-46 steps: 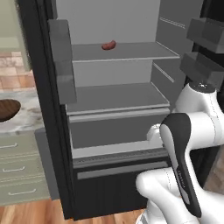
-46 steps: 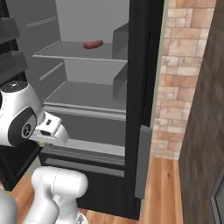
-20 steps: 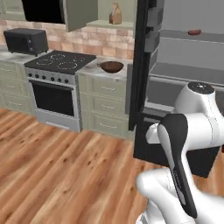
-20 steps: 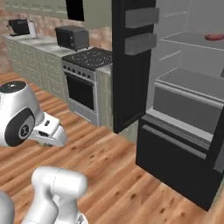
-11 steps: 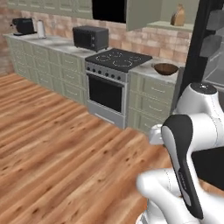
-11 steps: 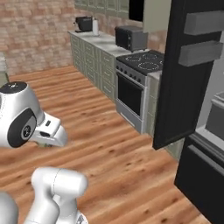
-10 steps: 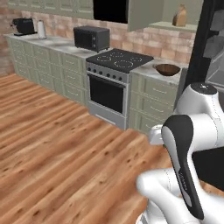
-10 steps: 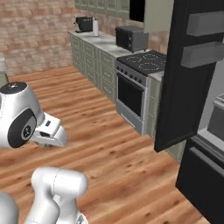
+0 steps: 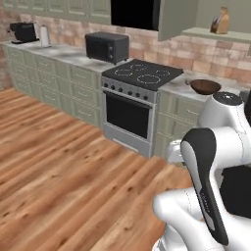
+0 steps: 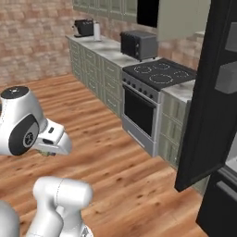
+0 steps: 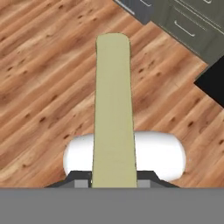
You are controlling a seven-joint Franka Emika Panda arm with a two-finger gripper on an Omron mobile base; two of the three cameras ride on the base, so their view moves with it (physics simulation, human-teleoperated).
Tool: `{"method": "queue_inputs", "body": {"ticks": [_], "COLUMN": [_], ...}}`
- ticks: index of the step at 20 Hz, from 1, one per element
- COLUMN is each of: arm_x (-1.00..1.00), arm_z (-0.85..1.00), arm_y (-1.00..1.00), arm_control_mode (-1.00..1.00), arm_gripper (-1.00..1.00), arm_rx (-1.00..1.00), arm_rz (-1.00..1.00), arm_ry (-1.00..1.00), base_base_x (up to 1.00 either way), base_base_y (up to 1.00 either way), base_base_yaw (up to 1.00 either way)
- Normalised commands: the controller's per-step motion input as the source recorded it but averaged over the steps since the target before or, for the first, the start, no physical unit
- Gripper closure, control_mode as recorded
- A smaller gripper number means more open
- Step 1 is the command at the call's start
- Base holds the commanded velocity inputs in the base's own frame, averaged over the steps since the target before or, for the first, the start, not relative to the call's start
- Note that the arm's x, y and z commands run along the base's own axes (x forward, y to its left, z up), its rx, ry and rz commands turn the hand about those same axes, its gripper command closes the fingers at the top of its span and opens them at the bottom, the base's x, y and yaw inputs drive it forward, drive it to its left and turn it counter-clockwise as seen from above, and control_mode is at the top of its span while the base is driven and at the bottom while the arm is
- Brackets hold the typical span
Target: Pick the egg and butter from the fridge and place them by the bowl for mixing.
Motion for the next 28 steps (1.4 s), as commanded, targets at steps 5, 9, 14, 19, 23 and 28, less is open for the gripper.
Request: {"method": "queue_inputs", "body": {"ticks": [5,9,14,19,23,28], "arm_x": [0.00,0.00,0.00,0.00,0.00,0.00], "arm_z": [0.00,0.00,0.00,0.00,0.00,0.00], "arm_y": [0.00,0.00,0.00,0.00,0.00,0.00], "arm_control_mode": [1.00,1.00,1.00,1.00,1.00,1.00], "arm_gripper": [1.00,1.00,1.00,1.00,1.00,1.00], "arm_rx": [0.00,0.00,0.00,0.00,0.00,0.00], "arm_rz": [0.00,0.00,0.00,0.00,0.00,0.00], "arm_ry": [0.00,0.00,0.00,0.00,0.00,0.00], "base_base_x": [0.68,0.59,0.62,0.69,0.67,0.75], "base_base_y": [0.25,0.27,0.30,0.36,0.36,0.34], "base_base_yaw": [-0.41,-0.50,-0.46,-0.40,-0.41,-0.33]}}
